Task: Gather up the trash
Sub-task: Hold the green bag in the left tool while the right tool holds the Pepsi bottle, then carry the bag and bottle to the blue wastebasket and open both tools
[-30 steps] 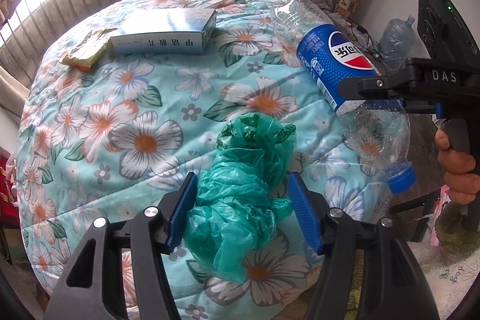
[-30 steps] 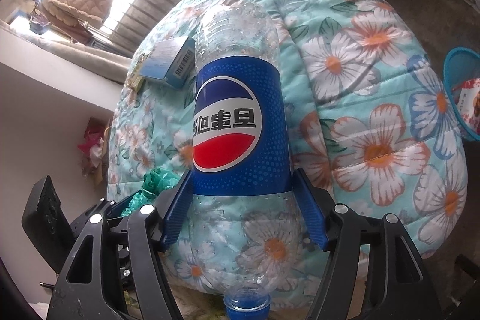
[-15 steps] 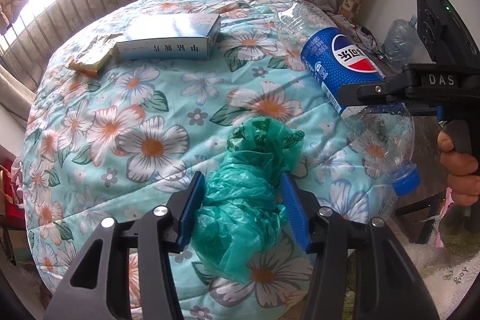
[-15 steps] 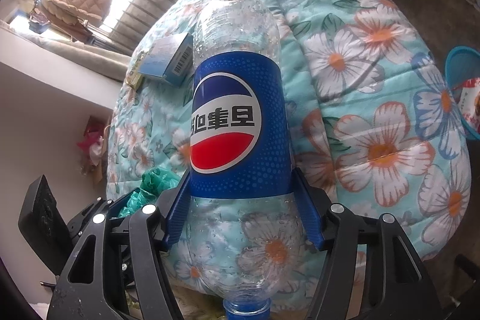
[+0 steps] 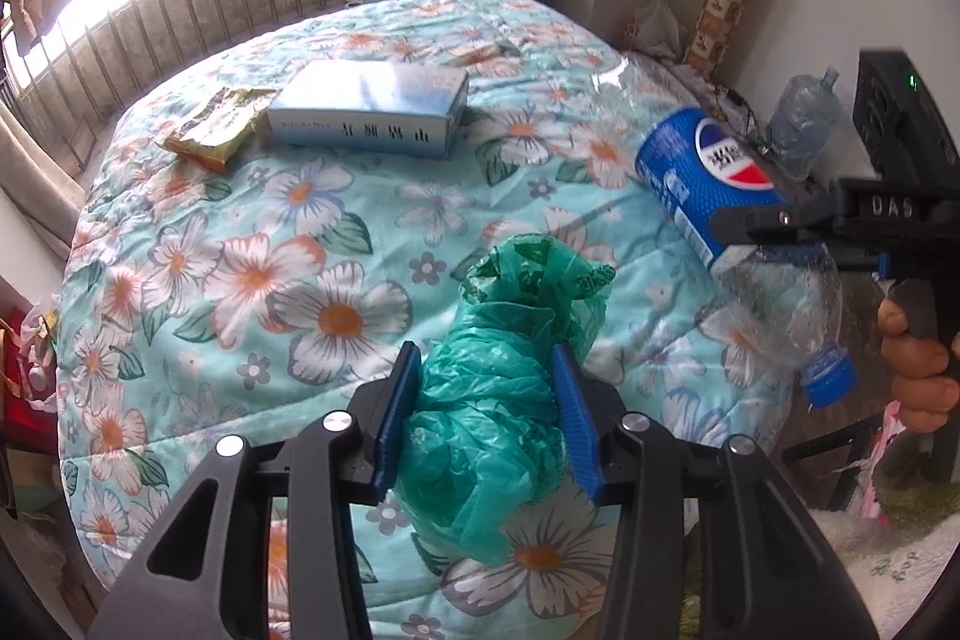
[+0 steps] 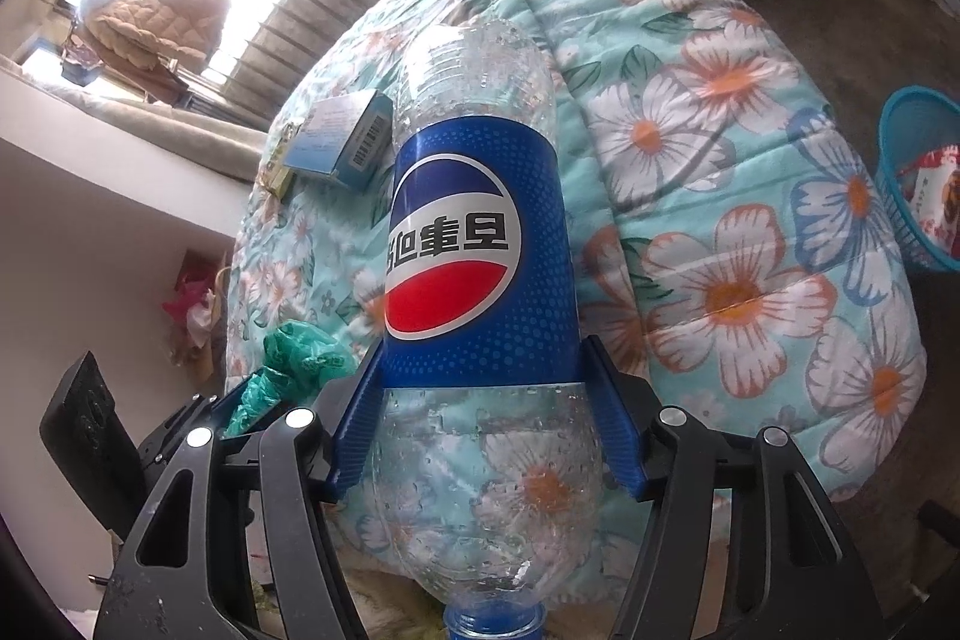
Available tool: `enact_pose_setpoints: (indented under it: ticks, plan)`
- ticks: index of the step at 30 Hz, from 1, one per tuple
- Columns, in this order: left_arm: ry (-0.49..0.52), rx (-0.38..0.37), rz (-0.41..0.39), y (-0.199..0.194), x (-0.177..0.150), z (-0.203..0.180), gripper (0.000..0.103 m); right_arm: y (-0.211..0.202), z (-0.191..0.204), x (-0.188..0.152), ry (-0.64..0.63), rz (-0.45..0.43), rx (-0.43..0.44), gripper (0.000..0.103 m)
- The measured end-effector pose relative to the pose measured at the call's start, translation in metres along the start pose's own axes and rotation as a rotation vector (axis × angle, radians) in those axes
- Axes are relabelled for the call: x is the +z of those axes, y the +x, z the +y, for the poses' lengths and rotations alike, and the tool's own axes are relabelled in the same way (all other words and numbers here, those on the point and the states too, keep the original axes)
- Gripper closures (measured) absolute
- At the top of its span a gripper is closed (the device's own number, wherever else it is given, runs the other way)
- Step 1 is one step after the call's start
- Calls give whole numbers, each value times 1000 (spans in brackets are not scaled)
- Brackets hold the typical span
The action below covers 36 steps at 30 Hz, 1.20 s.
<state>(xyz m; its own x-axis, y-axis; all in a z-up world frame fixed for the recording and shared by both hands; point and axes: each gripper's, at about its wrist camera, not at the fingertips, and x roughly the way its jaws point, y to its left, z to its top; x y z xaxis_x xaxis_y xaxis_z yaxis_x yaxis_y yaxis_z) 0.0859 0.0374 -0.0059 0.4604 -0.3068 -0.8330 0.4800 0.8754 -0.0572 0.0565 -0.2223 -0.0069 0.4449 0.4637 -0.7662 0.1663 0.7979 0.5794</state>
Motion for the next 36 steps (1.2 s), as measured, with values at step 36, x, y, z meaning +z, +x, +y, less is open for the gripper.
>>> enact_pose_setpoints:
  ticks: [36]
  plan:
    - [131,-375,408,287,243,-336,60,-76,-363,48,580,-266,-108,41]
